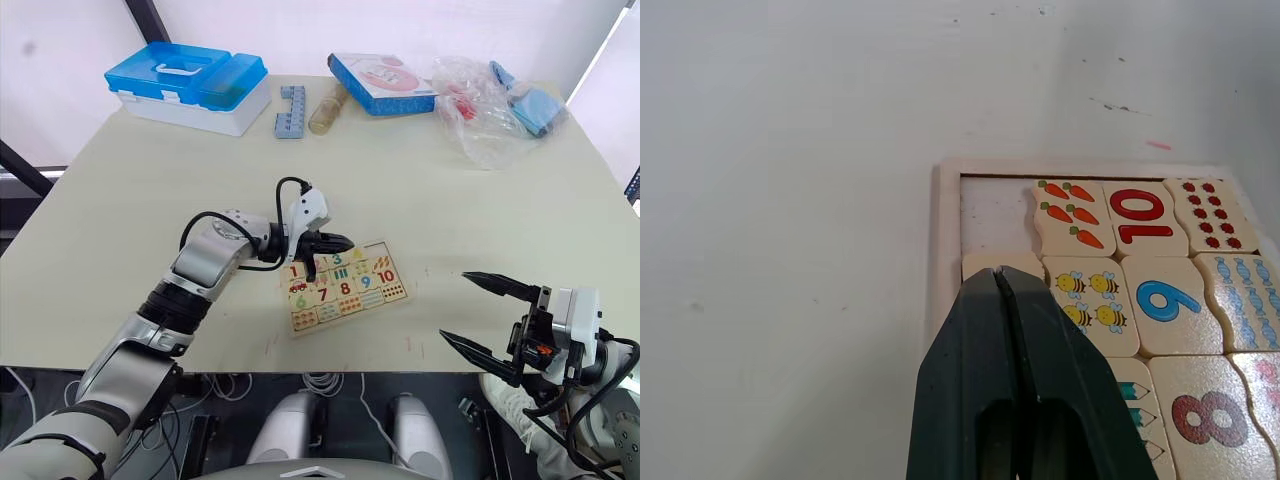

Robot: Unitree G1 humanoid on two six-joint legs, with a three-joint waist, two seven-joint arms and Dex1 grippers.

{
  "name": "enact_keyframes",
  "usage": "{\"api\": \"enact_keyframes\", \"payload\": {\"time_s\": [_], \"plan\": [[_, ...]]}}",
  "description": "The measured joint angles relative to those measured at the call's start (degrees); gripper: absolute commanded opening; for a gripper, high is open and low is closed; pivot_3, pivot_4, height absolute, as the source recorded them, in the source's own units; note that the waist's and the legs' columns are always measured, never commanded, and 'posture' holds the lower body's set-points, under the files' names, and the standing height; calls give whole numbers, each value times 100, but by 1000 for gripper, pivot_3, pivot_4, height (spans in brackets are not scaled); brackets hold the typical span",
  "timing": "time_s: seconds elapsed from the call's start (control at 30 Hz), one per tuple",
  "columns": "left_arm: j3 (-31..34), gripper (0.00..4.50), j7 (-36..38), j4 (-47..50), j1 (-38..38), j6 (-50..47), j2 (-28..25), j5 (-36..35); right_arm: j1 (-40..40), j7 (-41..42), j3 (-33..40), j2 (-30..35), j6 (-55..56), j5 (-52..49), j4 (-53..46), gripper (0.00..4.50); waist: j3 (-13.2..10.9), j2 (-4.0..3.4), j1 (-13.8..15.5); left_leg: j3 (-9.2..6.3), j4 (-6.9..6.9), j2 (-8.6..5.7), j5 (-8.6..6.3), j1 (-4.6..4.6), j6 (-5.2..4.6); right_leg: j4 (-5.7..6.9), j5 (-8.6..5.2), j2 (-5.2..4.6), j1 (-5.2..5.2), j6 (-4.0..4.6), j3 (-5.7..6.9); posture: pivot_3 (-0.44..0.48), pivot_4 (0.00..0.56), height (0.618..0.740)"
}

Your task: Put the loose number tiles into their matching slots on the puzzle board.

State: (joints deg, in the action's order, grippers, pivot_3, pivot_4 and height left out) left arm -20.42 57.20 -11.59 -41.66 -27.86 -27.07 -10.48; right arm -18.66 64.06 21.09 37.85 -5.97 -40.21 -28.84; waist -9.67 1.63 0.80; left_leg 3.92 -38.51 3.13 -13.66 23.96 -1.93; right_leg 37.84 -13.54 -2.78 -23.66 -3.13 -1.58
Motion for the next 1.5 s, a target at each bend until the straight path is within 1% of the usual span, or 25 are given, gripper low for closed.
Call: {"api": "enact_keyframes", "payload": {"time_s": [0.17, 0.47, 0.73, 0.9, 1.03, 1.1, 1.17, 1.2, 1.23, 1.3, 1.33, 1.37, 1.43, 1.47, 1.5], "plan": [[5, 32, -21, -105, 229, 359, 77, 133, -4, -3, 0, 0, 0, 0, -2, 4500, 0, 0, -1, -1, 0, 0, 0, -1, 0, 1, 0, 0, 0, 0, 0, 0, 150, 740], [12, 32, -57, -479, 237, 841, 204, 369, -19, -58, 1, 1, 0, -5, -90, 4500, 0, 0, -1, -1, 0, 0, 0, -1, 0, 1, 0, 0, 0, -1, 0, 0, 150, 740], [-56, 32, 15, -505, 366, 1420, 226, 690, -36, -62, 2, 2, -1, -10, -109, 4500, 3, 0, 0, -1, 0, 0, 0, -6, 0, 1, 0, 0, 6, 0, 0, 0, 150, 740], [-84, 32, 15, -530, 358, 1530, 243, 861, -15, -64, 1, 3, -4, -10, -109, 4500, 12, -1, -1, -1, 0, 0, 0, -15, 0, 0, -1, 0, 16, 2, 1, 0, 150, 740], [5, 32, 18, -559, 372, 1495, 314, 814, 45, -63, -3, 3, -5, -10, -109, 4500, 17, -2, -1, -2, 0, 1, 0, -17, 0, -1, -3, 0, 19, 5, 1, 0, 150, 740], [285, 32, 114, -408, 491, 1110, 445, 374, 91, -63, -15, 3, -6, -9, -109, 4500, 15, -1, -6, -2, 0, 2, 0, -11, 0, -1, -1, 0, 14, 2, 2, 0, 150, 740], [511, 32, 190, -95, 563, 795, 453, 13, 115, -66, -25, 3, -13, -11, -109, 4500, 13, -1, -8, -4, 1, 3, 0, -6, 0, 0, 0, 0, 9, 1, 4, 0, 150, 740], [696, 32, 192, 197, 566, 572, 409, -179, 135, -71, -37, 2, -19, -16, -108, 4500, 13, -1, -12, -5, 1, 3, 0, -7, 0, 1, 0, 0, 9, 0, 4, 0, 150, 740], [730, 32, 190, 256, 560, 544, 387, -220, 138, -72, -38, 2, -20, -17, -108, 4500, 13, -1, -12, -5, 1, 3, 0, -8, 0, 0, 0, 0, 9, 0, 4, 0, 150, 740], [1015, 32, 118, 750, 592, 167, 207, -459, 196, -85, -54, 1, -32, -33, -104, 4500, 14, -2, -25, -4, 2, 3, 0, -13, 0, 1, 0, 1, 11, 1, 3, 0, 150, 740], [1077, 32, 97, 825, 605, 83, 185, -506, 210, -88, -60, 1, -34, -33, -102, 4500, 14, -3, -25, -3, 2, 3, 0, -13, 0, 2, 0, 1, 12, 0, 3, 0, 150, 740], [1288, 32, -18, 1065, 673, -215, 136, -688, 311, -115, -124, -4, -55, -35, -73, 4500, 14, -2, -33, -3, 2, 4, 0, -13, 0, 1, 0, 1, 11, 0, 3, 0, 150, 740], [1485, 32, -179, 1274, 797, -371, 141, -805, 433, -158, -218, -7, -99, -36, -32, 4500, 14, -2, -17, -2, 2, 4, 0, -13, 0, -1, 0, 0, 12, 0, 3, 0, 150, 740], [1680, 32, -369, 1495, 989, -458, 158, -914, 555, -192, -284, -10, -136, -36, -7, 4500, 14, -2, -42, 1, 2, 5, 0, -13, 0, -1, 0, 0, 11, 0, -2, 0, 150, 740], [2098, 32, -632, 1865, 1365, -516, 173, -1113, 722, -229, -353, -10, -193, -39, 75, 4500, 13, 0, -61, -1, 2, 6, 0, -12, 0, -2, 1, 0, 11, -1, 1, 0, 150, 740]]}}
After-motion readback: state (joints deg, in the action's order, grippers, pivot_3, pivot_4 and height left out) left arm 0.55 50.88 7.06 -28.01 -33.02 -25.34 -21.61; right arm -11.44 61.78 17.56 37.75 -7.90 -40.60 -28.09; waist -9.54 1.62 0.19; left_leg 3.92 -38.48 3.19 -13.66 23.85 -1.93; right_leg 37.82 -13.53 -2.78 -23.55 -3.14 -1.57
